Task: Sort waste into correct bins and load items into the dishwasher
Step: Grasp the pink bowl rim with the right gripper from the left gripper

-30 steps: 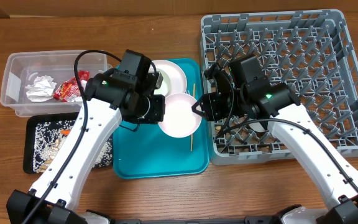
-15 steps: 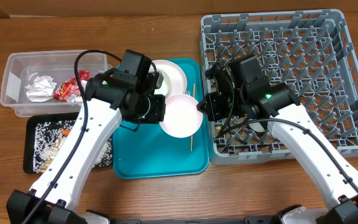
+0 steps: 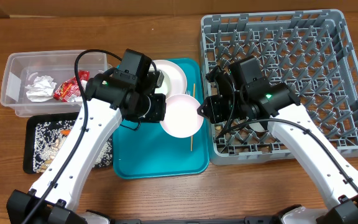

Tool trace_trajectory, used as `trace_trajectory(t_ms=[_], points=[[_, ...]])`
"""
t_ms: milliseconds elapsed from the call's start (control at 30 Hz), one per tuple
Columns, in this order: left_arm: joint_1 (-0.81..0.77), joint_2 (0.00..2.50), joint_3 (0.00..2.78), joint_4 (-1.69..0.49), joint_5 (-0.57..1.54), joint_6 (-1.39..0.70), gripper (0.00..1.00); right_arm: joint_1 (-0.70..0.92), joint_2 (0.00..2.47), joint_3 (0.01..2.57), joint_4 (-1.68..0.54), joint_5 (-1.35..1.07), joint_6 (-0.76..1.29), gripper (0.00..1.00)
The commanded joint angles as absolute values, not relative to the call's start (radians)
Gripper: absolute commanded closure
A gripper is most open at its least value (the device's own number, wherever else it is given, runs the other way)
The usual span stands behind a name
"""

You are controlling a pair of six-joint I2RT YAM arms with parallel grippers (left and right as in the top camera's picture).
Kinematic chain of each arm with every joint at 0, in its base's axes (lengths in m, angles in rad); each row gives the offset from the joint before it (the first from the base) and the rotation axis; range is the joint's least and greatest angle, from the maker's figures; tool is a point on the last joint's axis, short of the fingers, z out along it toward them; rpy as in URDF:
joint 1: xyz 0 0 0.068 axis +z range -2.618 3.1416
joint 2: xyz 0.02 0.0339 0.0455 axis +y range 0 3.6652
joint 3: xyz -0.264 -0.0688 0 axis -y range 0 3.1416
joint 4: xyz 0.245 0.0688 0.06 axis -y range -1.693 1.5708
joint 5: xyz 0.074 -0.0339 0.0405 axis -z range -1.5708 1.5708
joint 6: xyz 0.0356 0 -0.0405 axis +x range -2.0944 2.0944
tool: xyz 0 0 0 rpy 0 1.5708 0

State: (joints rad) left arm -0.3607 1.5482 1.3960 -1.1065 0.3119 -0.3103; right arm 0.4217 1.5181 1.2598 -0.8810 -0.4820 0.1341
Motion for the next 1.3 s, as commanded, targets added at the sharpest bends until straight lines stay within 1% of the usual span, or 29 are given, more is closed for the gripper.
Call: trace_trajectory(t_ms=[0, 233, 467, 600, 667, 733, 933, 1000, 1067, 1100, 1267], points=[[-0.367, 1.523, 1.422, -1.1, 0.334, -0.292, 0.89, 0.427, 1.515, 1.256, -0.88, -0.472, 0.132, 0.86], [-0.367, 1.523, 1.422, -1.094, 0.334, -0.292, 0.89, 0.432, 1.515, 1.256, -0.895, -0.472, 0.135, 0.87], [-0.367, 1.523, 1.422, -1.087, 0.334, -0.292, 0.89, 0.475, 1.515, 1.256, -0.896, -0.471, 0.135, 0.85], [-0.367, 1.523, 1.422, -1.089, 0.334, -0.292, 0.89, 0.488, 1.515, 1.256, -0.896, -0.417, 0.158, 0.86], [-0.367, 1.523, 1.422, -1.088, 0.334, -0.292, 0.89, 0.488, 1.515, 1.256, -0.896, -0.414, 0.162, 0.89], [-0.367, 1.523, 1.422, -1.087, 0.334, -0.292, 0.89, 0.488, 1.515, 1.256, -0.902, -0.415, 0.162, 0.96], [-0.367, 1.523, 1.422, -1.083, 0.334, -0.292, 0.88, 0.488, 1.515, 1.256, -0.925, -0.385, 0.166, 0.96], [-0.367, 1.523, 1.422, -1.084, 0.335, -0.292, 0.83, 0.488, 1.515, 1.256, -0.922, -0.359, 0.175, 0.96], [-0.367, 1.523, 1.422, -1.083, 0.339, -0.292, 0.74, 0.488, 1.515, 1.256, -0.915, -0.34, 0.181, 0.96], [-0.367, 1.523, 1.422, -1.083, 0.344, -0.292, 0.71, 0.488, 1.515, 1.256, -0.908, -0.336, 0.181, 0.96], [-0.367, 1.523, 1.422, -1.06, 0.384, -0.292, 0.63, 0.488, 1.515, 1.256, -0.852, -0.33, 0.18, 0.96]])
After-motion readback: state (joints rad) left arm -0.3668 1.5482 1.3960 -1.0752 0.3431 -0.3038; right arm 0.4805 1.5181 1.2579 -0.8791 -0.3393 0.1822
